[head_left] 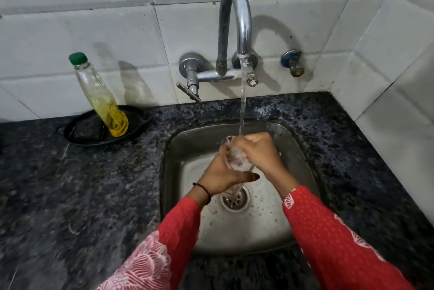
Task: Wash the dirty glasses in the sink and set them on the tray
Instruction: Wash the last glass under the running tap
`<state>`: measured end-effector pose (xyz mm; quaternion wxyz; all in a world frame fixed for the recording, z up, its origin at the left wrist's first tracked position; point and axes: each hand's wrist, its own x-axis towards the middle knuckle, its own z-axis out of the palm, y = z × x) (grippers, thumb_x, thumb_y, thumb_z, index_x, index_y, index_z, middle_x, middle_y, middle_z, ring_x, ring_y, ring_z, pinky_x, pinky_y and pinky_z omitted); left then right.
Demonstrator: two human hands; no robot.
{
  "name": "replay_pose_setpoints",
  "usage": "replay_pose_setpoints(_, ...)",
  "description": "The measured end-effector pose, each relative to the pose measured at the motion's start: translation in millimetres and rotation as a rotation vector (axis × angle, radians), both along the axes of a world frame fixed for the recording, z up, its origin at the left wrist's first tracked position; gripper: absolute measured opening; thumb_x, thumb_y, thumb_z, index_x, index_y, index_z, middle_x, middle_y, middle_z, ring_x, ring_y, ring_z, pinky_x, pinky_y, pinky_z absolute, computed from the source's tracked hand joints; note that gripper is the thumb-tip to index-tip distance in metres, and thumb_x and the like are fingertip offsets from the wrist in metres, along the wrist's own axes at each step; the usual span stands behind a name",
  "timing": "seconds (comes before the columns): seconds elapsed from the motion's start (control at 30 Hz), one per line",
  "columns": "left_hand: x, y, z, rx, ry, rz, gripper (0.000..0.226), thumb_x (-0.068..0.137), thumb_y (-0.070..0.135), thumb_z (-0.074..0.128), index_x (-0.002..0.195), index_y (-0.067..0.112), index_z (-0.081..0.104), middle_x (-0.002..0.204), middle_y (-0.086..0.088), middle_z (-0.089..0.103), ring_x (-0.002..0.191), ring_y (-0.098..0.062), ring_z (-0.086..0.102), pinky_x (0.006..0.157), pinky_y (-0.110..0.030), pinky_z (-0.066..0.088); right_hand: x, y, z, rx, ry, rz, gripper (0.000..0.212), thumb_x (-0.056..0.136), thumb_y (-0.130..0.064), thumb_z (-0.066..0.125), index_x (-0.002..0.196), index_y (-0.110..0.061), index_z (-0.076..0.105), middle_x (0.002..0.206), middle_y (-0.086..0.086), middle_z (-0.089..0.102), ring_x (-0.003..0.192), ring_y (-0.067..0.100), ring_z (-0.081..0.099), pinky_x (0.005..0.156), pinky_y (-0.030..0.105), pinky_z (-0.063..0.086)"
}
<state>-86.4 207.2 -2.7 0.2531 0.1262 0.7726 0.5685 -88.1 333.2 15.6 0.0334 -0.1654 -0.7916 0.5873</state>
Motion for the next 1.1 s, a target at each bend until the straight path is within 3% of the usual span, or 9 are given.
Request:
replay_pose_setpoints(0.13, -9, -18, 16, 0.469, -0.606, -0.157, 0.025, 0.080, 0.020, 0.068, 0.105, 0.017, 0.063, 0.094, -0.002, 0.071, 0.076, -0.018, 0.070, 0.066, -0.033, 0.057, 4, 3, 8, -0.161, 0.142, -0.009, 0.029, 0.081, -0.016, 0.071, 0.059, 0.002, 0.065, 0.052, 0.007, 0.053, 0.044, 0.009, 0.043, 0.045, 0.019, 0.033)
replay_pose_setpoints(0.27, -11, -15, 0, 0.348, -0.362, -0.067, 0.034, 0.082, 0.001, 0.064, 0.112, 0.016, 0.058, 0.099, -0.004, 0.068, 0.083, -0.018, 0.068, 0.071, -0.030, 0.057, 3, 1, 11, 0.076, 0.127, 0.142, 0.033, 0.084, -0.019, 0.069, 0.052, -0.024, 0.061, 0.045, -0.013, 0.051, 0.045, -0.002, 0.045, 0.047, 0.018, 0.039)
replay_pose_setpoints(0.37, -11, -12, -21, 0.349, -0.158, 0.007, 0.054, 0.072, -0.009, 0.072, 0.117, 0.013, 0.053, 0.107, -0.001, 0.064, 0.098, -0.011, 0.063, 0.079, -0.025, 0.054, 6, 0, 15, 0.361, -0.003, 0.374, 0.009, 0.085, -0.024, 0.065, 0.084, -0.018, 0.072, 0.084, -0.001, 0.069, 0.086, 0.015, 0.061, 0.080, 0.031, 0.045)
replay_pose_setpoints(0.47, -9, -11, -32, 0.343, -0.061, 0.004, 0.074, 0.062, -0.014, 0.077, 0.125, 0.011, 0.045, 0.115, 0.000, 0.060, 0.102, -0.005, 0.062, 0.082, -0.023, 0.052, 14, 0, 16, 0.538, 0.042, 0.475, 0.009, 0.083, -0.020, 0.068, 0.087, -0.016, 0.075, 0.099, 0.000, 0.071, 0.095, 0.015, 0.060, 0.094, 0.027, 0.036)
replay_pose_setpoints(0.57, -4, -8, -36, 0.357, -0.050, -0.016, 0.082, 0.062, -0.022, 0.073, 0.131, 0.006, 0.037, 0.117, 0.005, 0.057, 0.102, 0.000, 0.061, 0.078, -0.018, 0.051, 28, -2, 10, 0.545, 0.098, 0.382, 0.004, 0.075, -0.024, 0.075, 0.075, -0.020, 0.076, 0.099, -0.003, 0.072, 0.095, 0.012, 0.057, 0.088, 0.020, 0.035)
replay_pose_setpoints(0.7, -1, -6, -42, 0.334, -0.021, -0.070, 0.063, 0.065, -0.011, 0.076, 0.115, 0.011, 0.046, 0.108, 0.001, 0.058, 0.099, -0.008, 0.060, 0.081, -0.024, 0.051, 43, -7, -2, 0.591, 0.188, 0.313, 0.010, 0.075, -0.027, 0.075, 0.079, -0.018, 0.078, 0.090, -0.005, 0.069, 0.093, 0.003, 0.048, 0.082, 0.006, 0.032)
replay_pose_setpoints(0.8, 4, -12, -48, 0.339, -0.189, -0.010, 0.060, 0.066, -0.002, 0.079, 0.119, 0.007, 0.050, 0.113, -0.006, 0.063, 0.104, -0.017, 0.063, 0.088, -0.034, 0.054, 46, -6, -5, 0.595, 0.299, 0.241, 0.012, 0.075, -0.026, 0.075, 0.074, -0.015, 0.075, 0.077, -0.003, 0.066, 0.087, 0.006, 0.050, 0.078, 0.008, 0.034)
replay_pose_setpoints(0.97, 6, -23, -50, 0.583, -0.490, 0.131, 0.053, 0.071, 0.001, 0.074, 0.121, 0.007, 0.057, 0.115, -0.013, 0.064, 0.102, -0.025, 0.062, 0.093, -0.040, 0.048, 47, -4, -16, 0.339, 0.378, -0.104, 0.011, 0.077, -0.021, 0.075, 0.072, -0.013, 0.070, 0.085, -0.006, 0.066, 0.089, 0.009, 0.058, 0.082, 0.016, 0.044)
replay_pose_setpoints(1.1, -3, -21, -37, 0.737, -0.552, 0.275, 0.043, 0.080, 0.017, 0.062, 0.122, 0.009, 0.058, 0.113, -0.008, 0.066, 0.096, -0.018, 0.064, 0.082, -0.032, 0.054, 45, -8, -29, -0.494, 0.142, -0.510, 0.011, 0.084, -0.018, 0.069, 0.073, -0.016, 0.066, 0.076, -0.007, 0.068, 0.078, 0.010, 0.061, 0.073, 0.022, 0.048)
